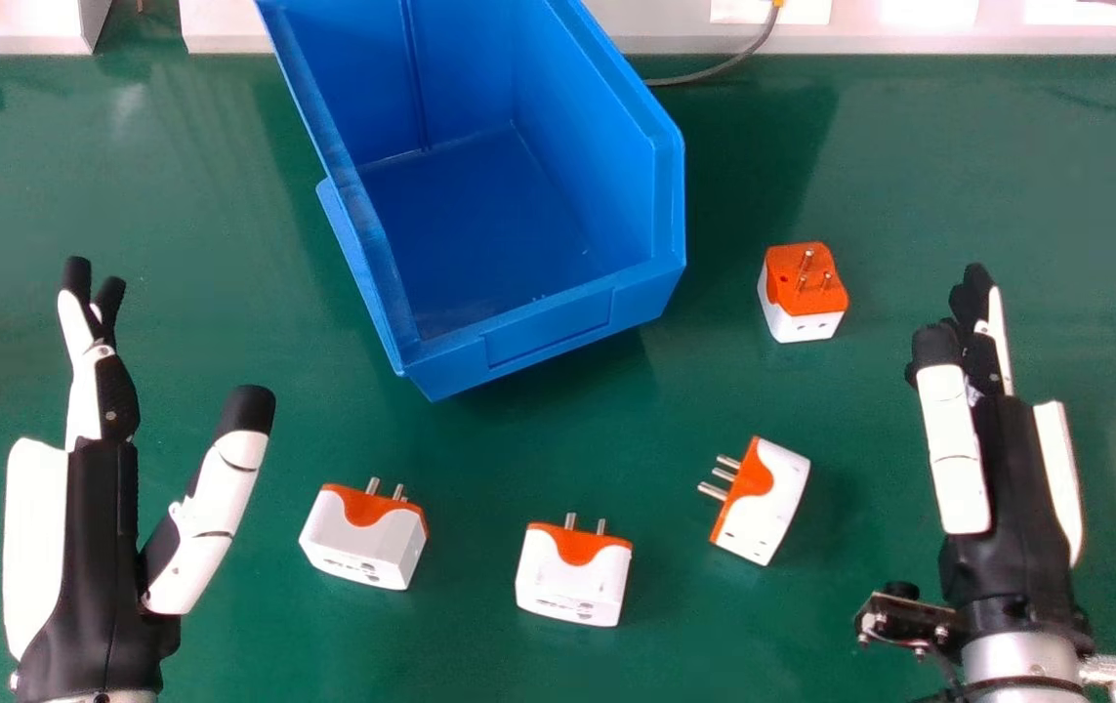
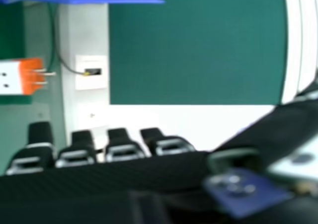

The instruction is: Pick all objects and put in blue box

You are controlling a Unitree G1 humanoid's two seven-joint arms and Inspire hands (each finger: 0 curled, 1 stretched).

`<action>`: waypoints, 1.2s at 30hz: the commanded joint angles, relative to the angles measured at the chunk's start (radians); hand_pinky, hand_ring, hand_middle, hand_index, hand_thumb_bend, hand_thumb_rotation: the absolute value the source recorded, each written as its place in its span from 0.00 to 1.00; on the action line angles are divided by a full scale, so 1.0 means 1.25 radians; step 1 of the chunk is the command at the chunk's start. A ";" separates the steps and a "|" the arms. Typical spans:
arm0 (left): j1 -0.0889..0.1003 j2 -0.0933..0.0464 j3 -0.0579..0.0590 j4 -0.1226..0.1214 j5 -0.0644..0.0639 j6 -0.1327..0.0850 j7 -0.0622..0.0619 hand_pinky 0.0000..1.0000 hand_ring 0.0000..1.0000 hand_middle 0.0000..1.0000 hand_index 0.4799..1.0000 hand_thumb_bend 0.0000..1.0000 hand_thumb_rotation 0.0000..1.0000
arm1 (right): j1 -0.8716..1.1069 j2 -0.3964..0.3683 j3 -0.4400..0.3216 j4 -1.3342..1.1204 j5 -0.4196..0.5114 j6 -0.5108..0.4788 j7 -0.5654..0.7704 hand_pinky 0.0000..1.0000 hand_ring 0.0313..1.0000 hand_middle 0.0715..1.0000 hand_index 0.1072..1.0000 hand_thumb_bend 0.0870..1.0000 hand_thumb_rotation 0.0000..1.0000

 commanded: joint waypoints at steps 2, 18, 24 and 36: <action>0.009 -0.001 0.001 -0.018 -0.012 -0.010 0.011 1.00 1.00 1.00 1.00 0.63 0.91 | 0.017 -0.011 0.008 -0.029 -0.028 -0.015 -0.013 0.91 1.00 1.00 0.97 0.40 1.00; 0.031 -0.001 0.001 -0.033 -0.029 -0.008 0.003 1.00 1.00 1.00 1.00 0.63 0.90 | 0.042 -0.092 0.061 0.074 -0.189 -0.108 -0.072 0.87 0.96 0.97 0.95 0.51 0.90; 0.036 0.000 0.000 -0.043 -0.036 -0.003 -0.003 1.00 1.00 1.00 1.00 0.62 0.90 | 0.012 -0.139 0.087 0.151 -0.262 -0.139 -0.118 0.84 0.95 0.97 0.94 0.54 0.85; 0.044 0.006 0.005 -0.061 -0.032 0.015 -0.007 1.00 1.00 1.00 1.00 0.62 0.91 | -0.060 -0.192 0.129 0.276 -0.332 -0.122 -0.175 0.81 0.93 0.95 0.92 0.57 0.72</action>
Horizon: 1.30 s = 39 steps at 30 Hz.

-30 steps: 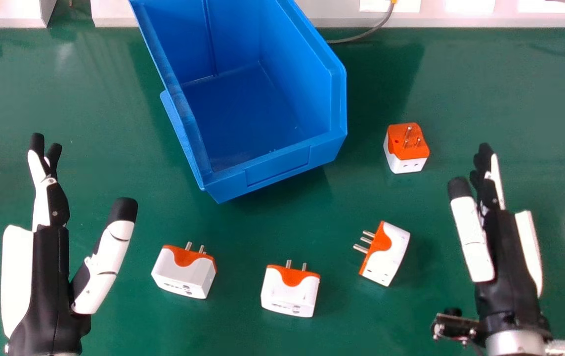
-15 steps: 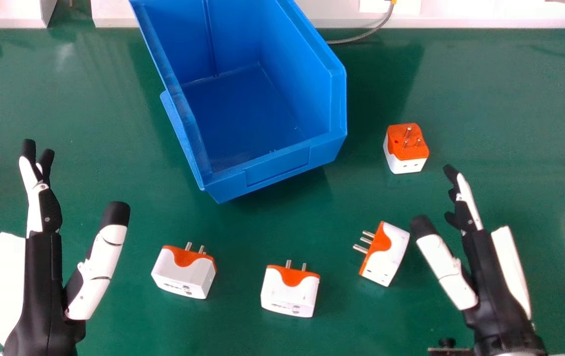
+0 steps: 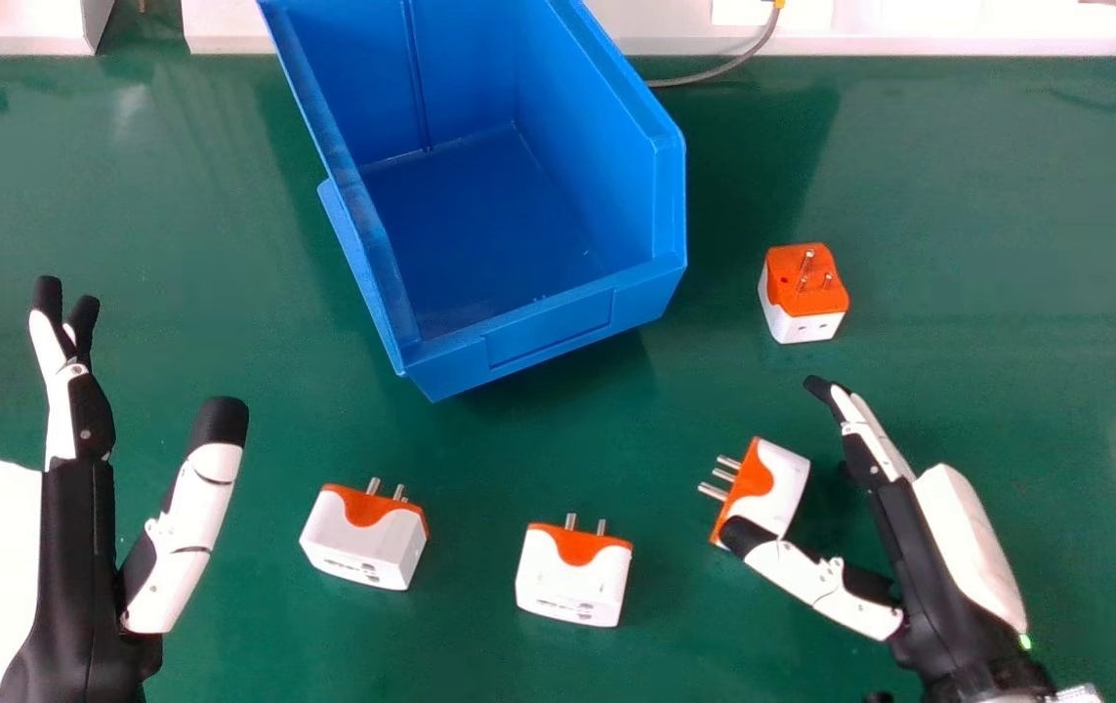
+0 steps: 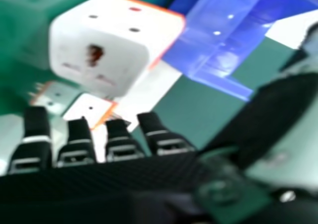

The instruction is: Pick all objects and put in blue box

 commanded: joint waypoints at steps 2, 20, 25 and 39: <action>0.004 0.011 0.005 -0.019 -0.004 -0.009 -0.002 1.00 1.00 1.00 1.00 0.62 0.91 | -0.023 -0.016 0.011 0.027 -0.016 0.027 -0.015 0.81 0.93 0.95 0.92 0.58 0.70; 0.022 0.018 0.019 -0.048 -0.025 0.005 -0.026 1.00 1.00 1.00 1.00 0.61 0.92 | -0.117 -0.058 0.094 0.171 -0.105 0.123 -0.100 0.82 0.91 0.94 0.90 0.61 0.58; 0.025 0.017 0.020 -0.058 -0.036 0.015 -0.037 1.00 1.00 1.00 1.00 0.63 0.92 | -0.124 -0.068 0.129 0.188 -0.137 0.145 -0.131 0.80 0.90 0.93 0.89 0.60 0.55; 0.015 0.006 0.015 -0.068 -0.023 0.030 -0.032 1.00 1.00 1.00 1.00 0.64 0.93 | -0.090 -0.118 0.169 0.101 -0.172 0.179 -0.160 0.77 0.88 0.91 0.86 0.62 0.48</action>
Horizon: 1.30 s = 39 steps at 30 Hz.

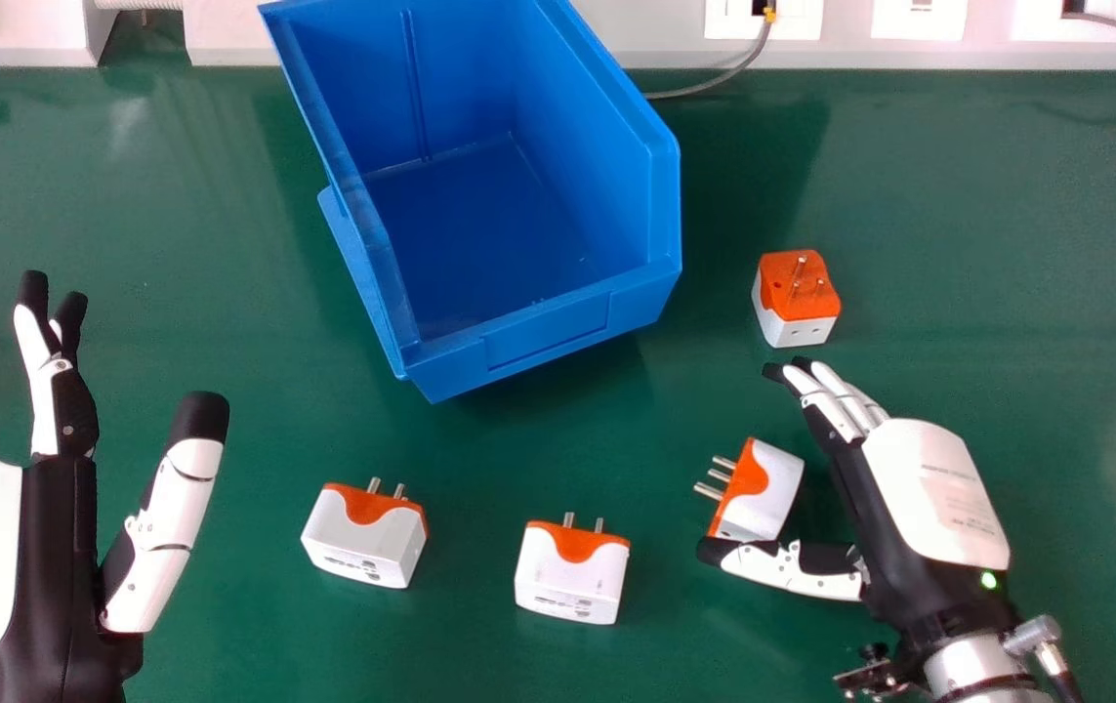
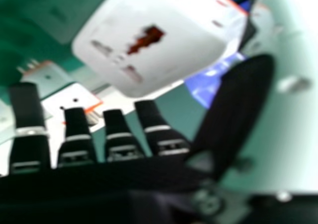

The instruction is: Pick all objects and put in blue box

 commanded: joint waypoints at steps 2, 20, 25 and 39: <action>-0.005 0.002 0.002 -0.018 0.011 -0.005 0.009 1.00 1.00 1.00 1.00 0.64 0.93 | 0.044 -0.031 0.007 -0.023 -0.015 0.051 0.042 0.77 0.88 0.91 0.86 0.61 0.49; 0.010 -0.005 -0.004 -0.047 -0.003 0.003 0.001 1.00 1.00 1.00 1.00 0.65 0.93 | 0.012 -0.075 0.013 -0.256 -0.072 0.289 0.374 0.77 0.86 0.88 0.84 0.55 0.37; 0.019 -0.007 -0.006 -0.055 -0.011 0.004 -0.004 1.00 1.00 1.00 1.00 0.64 0.92 | -0.042 -0.084 0.045 -0.235 -0.115 0.340 0.462 0.77 0.85 0.88 0.84 0.53 0.36; 0.027 -0.014 -0.008 -0.074 0.000 0.017 -0.001 1.00 1.00 1.00 1.00 0.64 0.92 | -0.085 -0.048 0.067 -0.175 -0.106 0.398 0.451 0.36 0.49 0.58 0.59 0.46 0.01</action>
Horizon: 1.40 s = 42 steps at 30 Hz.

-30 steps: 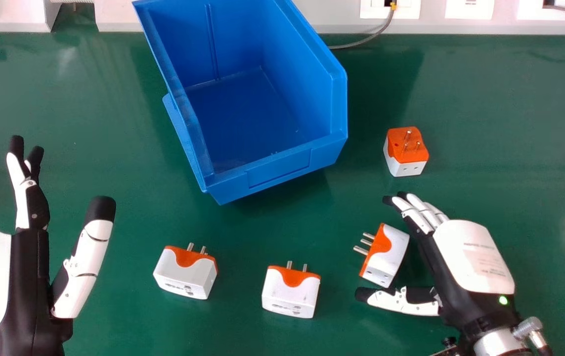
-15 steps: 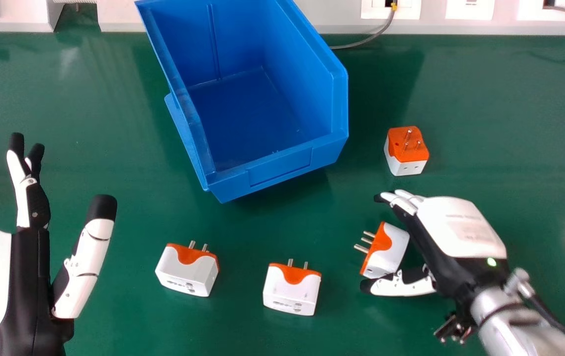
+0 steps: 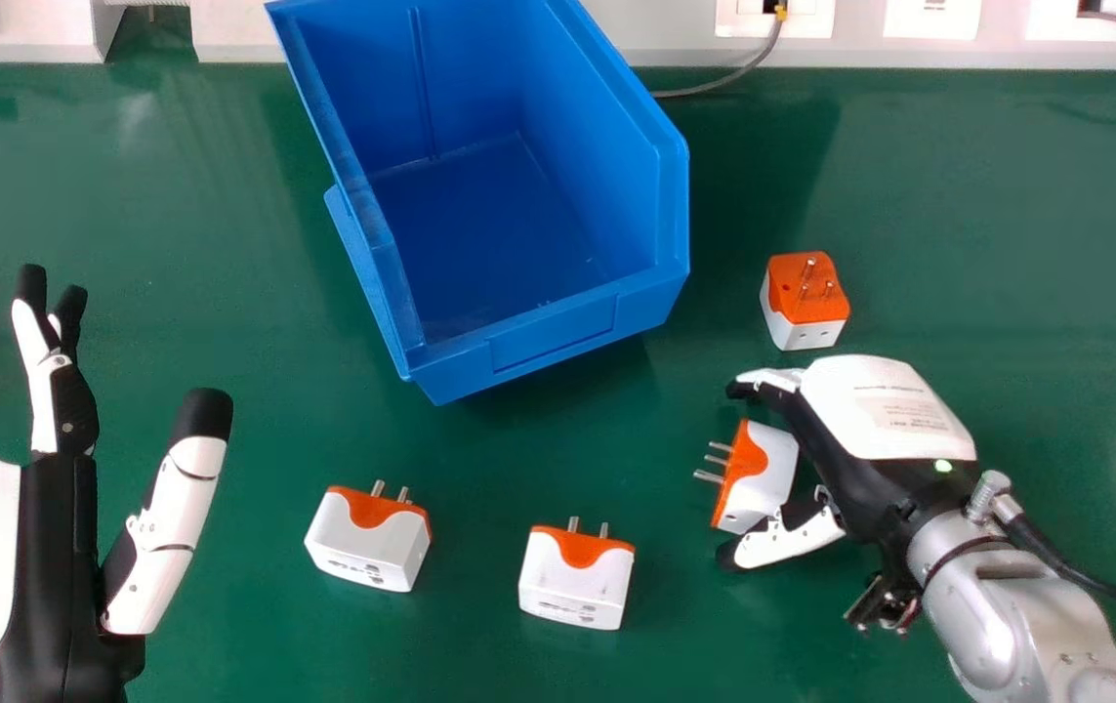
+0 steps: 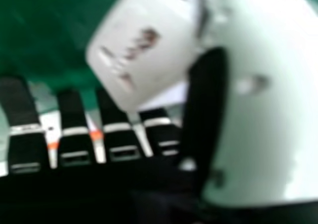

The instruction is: Pick all objects and put in blue box

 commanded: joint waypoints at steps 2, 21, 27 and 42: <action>0.004 -0.003 0.001 -0.023 0.006 0.003 0.004 1.00 1.00 1.00 1.00 0.64 0.92 | 0.025 -0.018 0.018 0.065 -0.033 0.060 0.011 0.32 0.44 0.52 0.52 0.45 0.00; -0.008 0.002 -0.007 -0.027 0.006 0.015 -0.006 1.00 1.00 1.00 1.00 0.62 0.88 | 0.096 -0.018 -0.029 -0.089 0.032 0.052 -0.009 0.26 0.35 0.44 0.43 0.43 0.16; -0.008 0.000 -0.008 -0.031 0.006 0.022 -0.009 1.00 1.00 1.00 1.00 0.63 0.88 | 0.125 -0.029 -0.046 -0.159 0.047 0.033 -0.011 0.22 0.28 0.35 0.42 0.43 0.15; -0.021 -0.006 -0.022 -0.017 0.013 0.008 0.004 1.00 1.00 1.00 1.00 0.62 0.86 | 0.178 -0.074 -0.103 -0.382 0.059 -0.096 -0.016 0.06 0.07 0.09 0.41 0.44 0.14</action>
